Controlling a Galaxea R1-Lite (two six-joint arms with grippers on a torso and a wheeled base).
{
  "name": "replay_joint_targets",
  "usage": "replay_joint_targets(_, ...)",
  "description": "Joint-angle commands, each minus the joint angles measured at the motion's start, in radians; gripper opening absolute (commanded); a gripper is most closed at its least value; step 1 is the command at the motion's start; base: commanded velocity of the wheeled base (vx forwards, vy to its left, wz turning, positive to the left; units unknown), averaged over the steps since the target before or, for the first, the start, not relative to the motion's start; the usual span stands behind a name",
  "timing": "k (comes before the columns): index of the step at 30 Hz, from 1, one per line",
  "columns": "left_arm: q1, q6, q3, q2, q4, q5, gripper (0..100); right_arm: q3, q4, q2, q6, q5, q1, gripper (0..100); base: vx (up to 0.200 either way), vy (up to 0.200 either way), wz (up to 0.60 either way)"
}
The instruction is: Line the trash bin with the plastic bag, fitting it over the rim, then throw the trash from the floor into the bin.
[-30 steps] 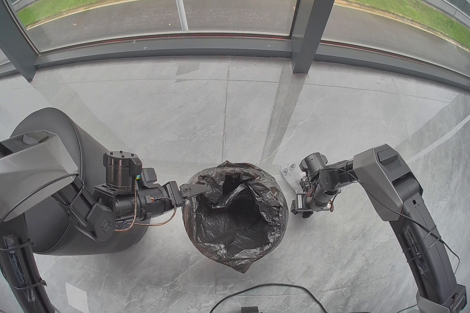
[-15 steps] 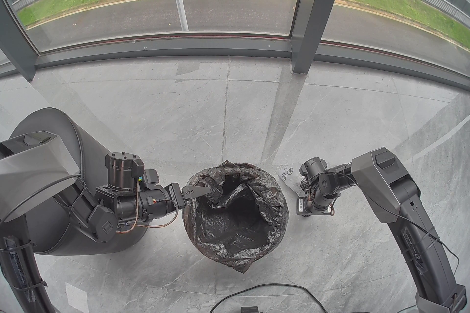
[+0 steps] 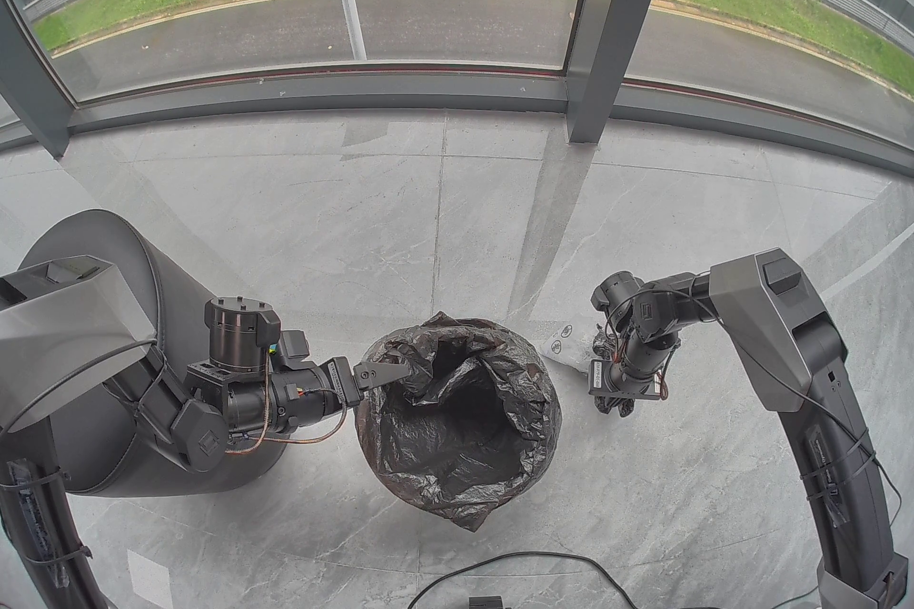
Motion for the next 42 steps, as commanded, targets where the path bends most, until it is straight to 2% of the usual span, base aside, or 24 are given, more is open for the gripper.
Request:
replay_joint_targets(1, -0.001, 0.000, -0.001, -0.001, -0.001, 0.001, 100, 0.000, 0.017, -0.054, -0.003, 0.000, 0.003, 0, 0.000, 0.000, 0.00)
replay_joint_targets(3, -0.001, 0.000, -0.001, -0.001, -0.001, 0.001, 100, 0.000, 0.037, -0.040, -0.004, 0.000, 0.006, 0, 0.000, 0.000, 0.00)
replay_joint_targets(4, -0.001, 0.000, -0.001, -0.001, -0.002, 0.001, 100, 0.000, 0.037, -0.036, -0.003, 0.002, 0.008, 100, 0.000, 0.000, 0.00)
replay_joint_targets(16, -0.001, 0.000, -0.001, -0.002, -0.002, 0.001, 100, 0.000, 0.033, -0.037, -0.004, -0.009, 0.006, 100, 0.000, 0.000, 0.00)
replay_joint_targets(21, -0.001, 0.000, -0.001, 0.001, -0.002, 0.001, 100, 0.000, 0.010, -0.008, -0.049, -0.020, 0.004, 100, 0.000, 0.000, 0.00)
replay_joint_targets(26, -0.001, 0.000, -0.001, 0.001, -0.002, 0.004, 100, 0.000, -0.026, 0.132, -0.098, -0.046, 0.001, 100, 0.000, 0.000, 0.00)
replay_joint_targets(32, -0.001, 0.000, -0.001, 0.002, -0.002, 0.004, 100, 0.000, 0.065, 0.308, -0.156, -0.044, -0.008, 100, 0.000, 0.000, 0.00)
replay_joint_targets(33, -0.001, 0.000, -0.001, 0.005, -0.002, 0.004, 100, 0.000, 0.119, 0.339, -0.162, -0.040, -0.008, 100, 0.000, 0.000, 0.00)
replay_joint_targets(35, -0.001, 0.001, -0.001, 0.009, -0.002, 0.004, 100, 0.000, 0.159, 0.343, -0.164, -0.040, -0.011, 100, 0.000, 0.000, 0.00)
replay_joint_targets(42, -0.002, 0.000, 0.001, 0.007, -0.002, 0.004, 100, 0.000, 0.169, 0.282, -0.152, -0.037, -0.034, 100, 0.000, 0.000, 0.00)
